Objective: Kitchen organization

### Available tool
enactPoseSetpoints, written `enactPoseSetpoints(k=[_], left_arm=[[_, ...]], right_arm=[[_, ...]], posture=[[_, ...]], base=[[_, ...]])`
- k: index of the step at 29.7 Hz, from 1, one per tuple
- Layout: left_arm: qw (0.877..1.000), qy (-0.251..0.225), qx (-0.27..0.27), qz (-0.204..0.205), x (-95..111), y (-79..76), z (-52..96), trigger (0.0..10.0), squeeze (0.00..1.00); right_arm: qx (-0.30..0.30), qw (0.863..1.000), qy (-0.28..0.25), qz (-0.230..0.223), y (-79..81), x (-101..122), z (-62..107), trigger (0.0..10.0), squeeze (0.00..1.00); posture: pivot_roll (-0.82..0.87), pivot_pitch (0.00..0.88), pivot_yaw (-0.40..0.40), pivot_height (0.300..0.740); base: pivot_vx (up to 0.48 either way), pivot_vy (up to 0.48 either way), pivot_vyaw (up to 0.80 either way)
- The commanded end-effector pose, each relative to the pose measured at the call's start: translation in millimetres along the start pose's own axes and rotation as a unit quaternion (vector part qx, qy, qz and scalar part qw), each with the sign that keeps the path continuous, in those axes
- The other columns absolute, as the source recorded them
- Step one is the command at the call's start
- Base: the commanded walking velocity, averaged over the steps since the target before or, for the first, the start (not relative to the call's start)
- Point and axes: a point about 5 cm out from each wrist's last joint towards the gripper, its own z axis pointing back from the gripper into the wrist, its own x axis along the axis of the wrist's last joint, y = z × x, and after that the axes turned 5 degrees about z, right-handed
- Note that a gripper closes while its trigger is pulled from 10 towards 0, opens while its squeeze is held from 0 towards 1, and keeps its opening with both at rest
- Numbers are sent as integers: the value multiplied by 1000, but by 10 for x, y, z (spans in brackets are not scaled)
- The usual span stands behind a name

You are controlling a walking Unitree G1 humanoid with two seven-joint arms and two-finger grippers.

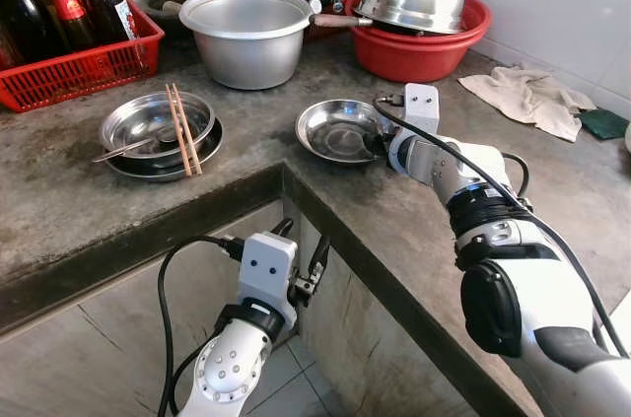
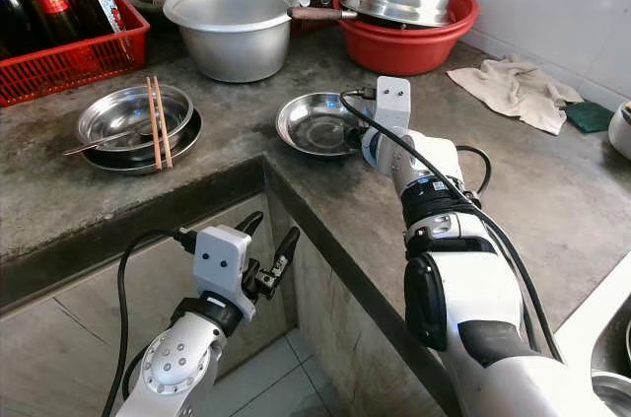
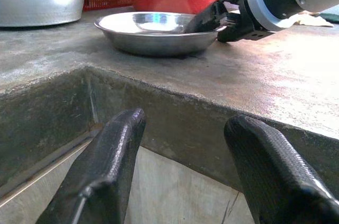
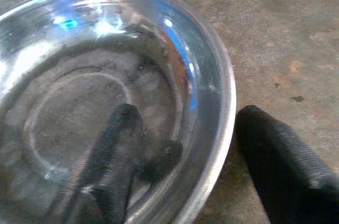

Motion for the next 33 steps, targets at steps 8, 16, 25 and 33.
enactPoseSetpoints(k=[8,16,25,33], left_arm=[[1000,-4,0,-5,19,-12,6,10000,0],[1000,-4,0,-6,14,-14,-1,10000,0],[1000,-6,-1,-8,16,-4,-8,10000,0],[1000,-8,-9,-9,20,1,-41,10000,0]], right_arm=[[-1,999,33,-33,12,-92,-29,0,0],[-18,991,29,-128,-93,-91,-22,0,0],[-19,968,-46,-248,-236,-10,63,0,0],[-23,938,-214,-272,-380,-11,516,0,0]], posture=[[208,123,-65,740],[213,109,-67,740],[216,94,-64,740],[197,84,-38,740]], base=[[0,0,0],[0,0,0],[0,0,0],[0,0,0]])
